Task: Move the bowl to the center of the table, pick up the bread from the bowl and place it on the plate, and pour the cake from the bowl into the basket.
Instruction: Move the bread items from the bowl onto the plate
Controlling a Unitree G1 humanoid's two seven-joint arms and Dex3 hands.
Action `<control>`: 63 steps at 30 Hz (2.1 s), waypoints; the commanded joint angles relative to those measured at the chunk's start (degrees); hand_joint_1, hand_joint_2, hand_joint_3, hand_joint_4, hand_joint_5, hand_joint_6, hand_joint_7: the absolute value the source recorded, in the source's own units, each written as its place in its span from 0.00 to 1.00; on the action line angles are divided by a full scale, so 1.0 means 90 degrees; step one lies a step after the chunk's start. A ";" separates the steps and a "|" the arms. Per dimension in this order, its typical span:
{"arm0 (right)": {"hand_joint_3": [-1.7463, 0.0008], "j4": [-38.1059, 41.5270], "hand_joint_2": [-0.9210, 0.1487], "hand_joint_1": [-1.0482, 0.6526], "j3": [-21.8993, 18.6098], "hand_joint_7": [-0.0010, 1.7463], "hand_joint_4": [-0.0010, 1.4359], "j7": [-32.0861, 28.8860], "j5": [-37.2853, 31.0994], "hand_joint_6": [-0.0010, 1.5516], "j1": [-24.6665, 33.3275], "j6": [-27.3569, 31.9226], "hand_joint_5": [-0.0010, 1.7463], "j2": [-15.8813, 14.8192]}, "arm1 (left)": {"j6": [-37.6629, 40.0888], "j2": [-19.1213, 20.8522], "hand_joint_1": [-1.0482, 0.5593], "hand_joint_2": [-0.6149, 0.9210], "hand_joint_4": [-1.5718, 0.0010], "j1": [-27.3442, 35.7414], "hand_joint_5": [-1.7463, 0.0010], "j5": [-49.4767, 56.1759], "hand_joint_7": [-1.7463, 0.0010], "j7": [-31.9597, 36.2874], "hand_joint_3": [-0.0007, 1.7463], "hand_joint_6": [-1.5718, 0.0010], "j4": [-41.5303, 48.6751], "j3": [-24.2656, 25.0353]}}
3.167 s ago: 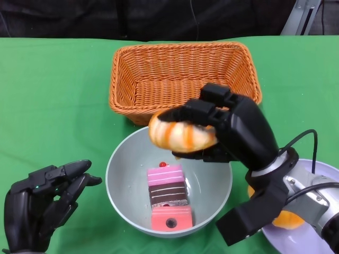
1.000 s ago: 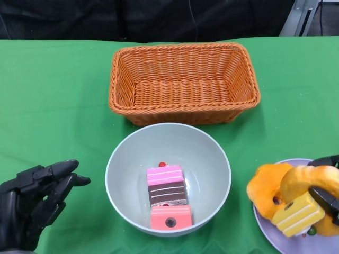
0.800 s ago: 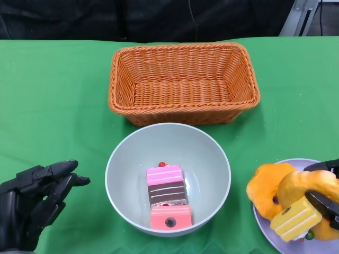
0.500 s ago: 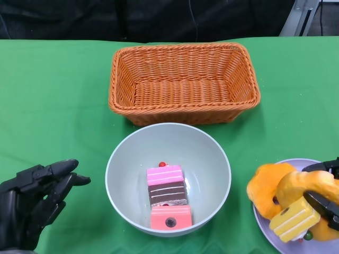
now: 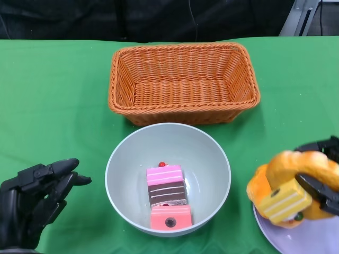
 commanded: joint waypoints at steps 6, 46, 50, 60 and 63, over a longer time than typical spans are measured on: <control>0.72 -0.0437 0.00 0.53 0.0082 0.83 0.47 -0.0042 0.0016 0.36 -0.0507 0.0022 1.00 0.0052 | -0.0123 0.0082 0.47 1.00 0.43 -0.0048 0.47 0.0044 0.99 0.0038 0.09 0.18 0.0109 0.0036; 0.82 0.1038 0.02 0.50 0.2169 0.75 0.51 -0.0692 -0.2316 0.44 -0.1756 -0.2152 0.98 0.0912 | -0.0285 0.0012 0.46 1.00 0.44 -0.0032 0.46 0.0204 1.00 0.0147 0.09 0.18 0.0162 -0.0004; 0.84 0.1781 0.02 0.48 0.2285 0.72 0.50 -0.0967 -0.2682 0.45 -0.2052 -0.2940 1.00 0.1008 | -0.0327 0.0003 0.46 1.00 0.44 -0.0037 0.46 0.0220 1.00 0.0168 0.09 0.19 0.0175 -0.0006; 0.89 0.3778 0.00 0.46 0.2474 0.61 0.55 -0.1857 -0.3532 0.49 -0.2729 -0.4819 1.00 0.1091 | -0.0363 0.0006 0.46 1.00 0.45 -0.0046 0.46 0.0236 1.00 0.0186 0.09 0.19 0.0192 -0.0009; 0.89 0.4253 0.00 0.47 0.2524 0.58 0.54 -0.2108 -0.3772 0.50 -0.2892 -0.5219 1.00 0.1096 | -0.0370 0.0009 0.46 1.00 0.45 -0.0046 0.46 0.0269 1.00 0.0228 0.10 0.18 0.0197 -0.0007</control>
